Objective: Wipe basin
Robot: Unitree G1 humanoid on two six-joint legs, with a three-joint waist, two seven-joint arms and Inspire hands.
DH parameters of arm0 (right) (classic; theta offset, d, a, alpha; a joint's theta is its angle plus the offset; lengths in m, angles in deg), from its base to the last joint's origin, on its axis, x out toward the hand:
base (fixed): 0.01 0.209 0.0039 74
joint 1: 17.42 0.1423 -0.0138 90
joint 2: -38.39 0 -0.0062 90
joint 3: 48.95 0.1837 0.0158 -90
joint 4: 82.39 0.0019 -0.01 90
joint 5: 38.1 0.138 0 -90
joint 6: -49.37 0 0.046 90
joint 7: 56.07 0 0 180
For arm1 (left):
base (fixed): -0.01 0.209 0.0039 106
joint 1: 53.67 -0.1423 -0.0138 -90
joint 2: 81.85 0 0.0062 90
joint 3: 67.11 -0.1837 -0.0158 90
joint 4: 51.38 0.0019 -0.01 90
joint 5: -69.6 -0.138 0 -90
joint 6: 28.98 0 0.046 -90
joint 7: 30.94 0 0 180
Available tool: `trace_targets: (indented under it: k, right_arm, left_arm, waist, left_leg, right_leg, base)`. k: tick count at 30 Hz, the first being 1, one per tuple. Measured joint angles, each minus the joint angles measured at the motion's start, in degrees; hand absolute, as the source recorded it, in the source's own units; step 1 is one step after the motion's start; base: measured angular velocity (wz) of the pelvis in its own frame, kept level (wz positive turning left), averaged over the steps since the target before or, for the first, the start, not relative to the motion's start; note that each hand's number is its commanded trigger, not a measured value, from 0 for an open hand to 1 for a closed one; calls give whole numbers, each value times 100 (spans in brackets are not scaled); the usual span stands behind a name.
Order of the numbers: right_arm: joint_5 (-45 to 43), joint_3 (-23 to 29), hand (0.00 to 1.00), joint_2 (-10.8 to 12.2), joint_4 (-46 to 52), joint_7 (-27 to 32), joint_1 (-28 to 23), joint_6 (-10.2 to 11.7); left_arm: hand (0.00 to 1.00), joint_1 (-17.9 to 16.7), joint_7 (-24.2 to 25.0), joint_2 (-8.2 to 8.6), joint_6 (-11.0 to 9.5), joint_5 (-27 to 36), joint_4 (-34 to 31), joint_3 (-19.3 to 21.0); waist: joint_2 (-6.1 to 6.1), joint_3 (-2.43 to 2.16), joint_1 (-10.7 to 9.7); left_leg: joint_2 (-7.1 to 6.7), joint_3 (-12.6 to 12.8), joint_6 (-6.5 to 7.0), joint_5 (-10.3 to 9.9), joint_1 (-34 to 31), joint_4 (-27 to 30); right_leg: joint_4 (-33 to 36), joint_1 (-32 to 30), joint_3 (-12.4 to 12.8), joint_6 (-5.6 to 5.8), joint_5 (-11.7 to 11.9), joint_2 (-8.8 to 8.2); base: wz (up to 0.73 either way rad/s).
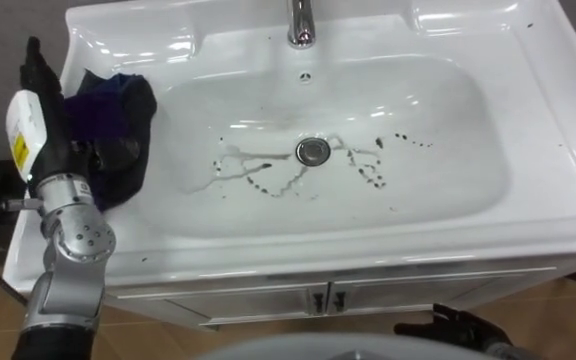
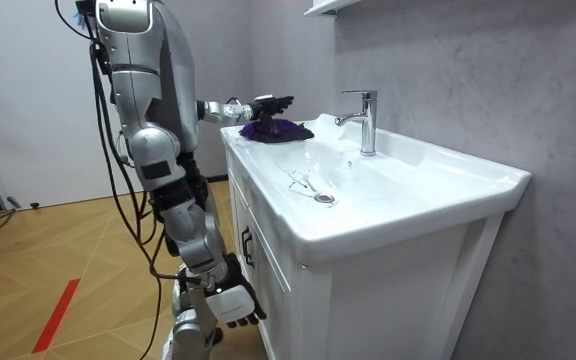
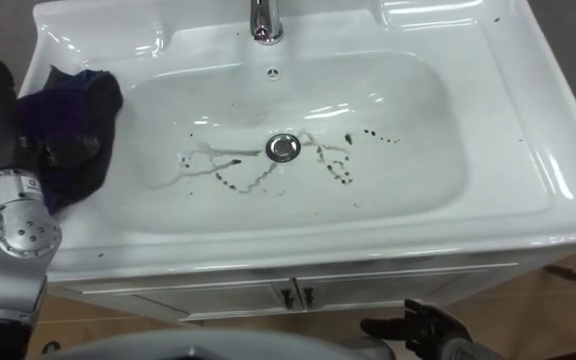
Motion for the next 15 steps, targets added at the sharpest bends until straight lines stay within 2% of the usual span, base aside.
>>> trace_targets:
  k: [7, 15]
  right_arm:
    - [31, -97, 0, -7, 6, 14, 4, 6]
    - [49, -100, 0, -8, 2, 80, 39, 17]
  left_arm:
    - [0, 2, 98, 49, 13, -4, 121, -30]
    - [0, 10, 98, 50, 8, -197, 378, -305]
  waist:
    - [-2, 3, -5]
    - [5, 17, -44]
  left_leg:
    - [2, -2, -1, -1, 12, -2]
    - [5, 1, -1, -1, 3, -27]
  right_leg:
    - [-2, -10, -4, -1, 1, 1]
    - [-7, -3, 15, 0, 7, 13]
  base:
    - [0]
    - [0]
